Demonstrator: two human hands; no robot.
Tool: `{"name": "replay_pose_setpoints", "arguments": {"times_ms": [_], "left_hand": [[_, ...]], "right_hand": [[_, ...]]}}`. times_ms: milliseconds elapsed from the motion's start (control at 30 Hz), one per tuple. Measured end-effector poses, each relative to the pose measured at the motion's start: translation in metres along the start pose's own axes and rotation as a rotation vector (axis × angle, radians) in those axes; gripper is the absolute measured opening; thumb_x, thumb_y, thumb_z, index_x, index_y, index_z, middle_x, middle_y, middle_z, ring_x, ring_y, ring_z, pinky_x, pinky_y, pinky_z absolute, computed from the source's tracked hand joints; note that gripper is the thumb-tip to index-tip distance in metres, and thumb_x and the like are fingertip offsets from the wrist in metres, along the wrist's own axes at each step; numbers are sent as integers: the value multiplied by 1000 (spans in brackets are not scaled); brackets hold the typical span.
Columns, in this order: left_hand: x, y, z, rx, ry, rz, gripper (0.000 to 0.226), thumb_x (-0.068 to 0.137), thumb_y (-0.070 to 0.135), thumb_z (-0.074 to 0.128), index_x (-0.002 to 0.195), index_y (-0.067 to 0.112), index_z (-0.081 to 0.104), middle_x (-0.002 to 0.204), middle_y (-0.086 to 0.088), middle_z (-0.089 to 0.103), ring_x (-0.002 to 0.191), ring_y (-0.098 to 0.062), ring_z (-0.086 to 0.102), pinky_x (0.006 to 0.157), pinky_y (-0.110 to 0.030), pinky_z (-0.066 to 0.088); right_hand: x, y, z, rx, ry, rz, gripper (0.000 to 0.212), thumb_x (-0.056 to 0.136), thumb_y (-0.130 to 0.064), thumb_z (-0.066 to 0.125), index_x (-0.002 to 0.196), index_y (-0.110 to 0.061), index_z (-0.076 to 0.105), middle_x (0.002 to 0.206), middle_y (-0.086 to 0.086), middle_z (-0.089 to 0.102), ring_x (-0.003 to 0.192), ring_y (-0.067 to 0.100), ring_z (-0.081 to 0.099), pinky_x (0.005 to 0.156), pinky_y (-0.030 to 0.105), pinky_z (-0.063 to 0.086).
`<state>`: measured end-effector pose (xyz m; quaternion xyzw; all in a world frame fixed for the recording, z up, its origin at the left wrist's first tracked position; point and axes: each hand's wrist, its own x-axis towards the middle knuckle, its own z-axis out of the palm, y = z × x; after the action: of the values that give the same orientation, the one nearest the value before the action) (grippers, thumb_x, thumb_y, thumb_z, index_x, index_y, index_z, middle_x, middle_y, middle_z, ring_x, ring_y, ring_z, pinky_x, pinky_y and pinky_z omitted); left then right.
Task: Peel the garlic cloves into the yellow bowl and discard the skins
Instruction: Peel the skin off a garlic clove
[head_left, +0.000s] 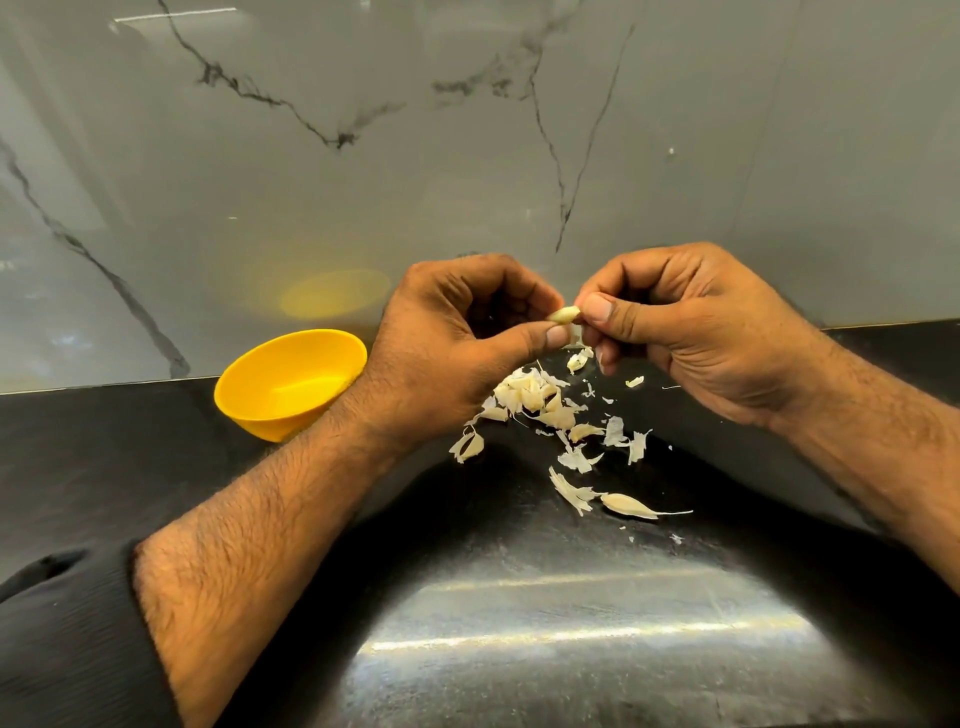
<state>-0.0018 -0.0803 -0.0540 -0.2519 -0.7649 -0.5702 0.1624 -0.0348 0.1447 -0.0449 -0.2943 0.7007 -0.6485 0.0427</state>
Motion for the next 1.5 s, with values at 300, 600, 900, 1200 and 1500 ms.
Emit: {"name": "replay_pose_setpoints", "arguments": {"times_ms": [300,600,900,1200,1500], "left_hand": [[0,3,-2,179,55,52,14,87,7,86,99,11,81,89,0,78,82,-20,75,74,-36,65],[0,3,0,-27,45,-72,18,89,2,83,107,2,80,96,-8,81,90,-25,79,82,-34,62],[0,8,2,-9,55,-72,27,86,0,86,109,-1,73,94,-11,81,88,-26,80,81,-43,67],[2,9,2,-258,156,-207,30,87,-9,79,112,-8,62,93,-23,79,85,-36,80,77,-43,67],[3,8,0,-276,173,-221,30,88,-8,79,112,-6,61,96,-22,79,88,-37,80,80,-44,67]], "right_hand": [[-2,-7,-2,-161,23,15,22,87,-27,76,94,-6,81,88,17,75,79,19,65,72,32,51],[-2,-5,0,-253,40,2,20,81,-24,83,96,-11,81,86,6,78,76,14,67,73,33,56],[-1,-2,0,-249,54,1,33,80,-42,79,93,-12,82,84,9,77,73,17,68,70,30,58],[2,-1,-2,-129,69,62,10,94,-13,74,93,-3,76,78,7,71,69,18,61,69,34,54],[1,-2,-7,-555,-26,137,21,82,-13,88,98,-23,78,90,-3,79,81,23,73,84,46,63]]}}
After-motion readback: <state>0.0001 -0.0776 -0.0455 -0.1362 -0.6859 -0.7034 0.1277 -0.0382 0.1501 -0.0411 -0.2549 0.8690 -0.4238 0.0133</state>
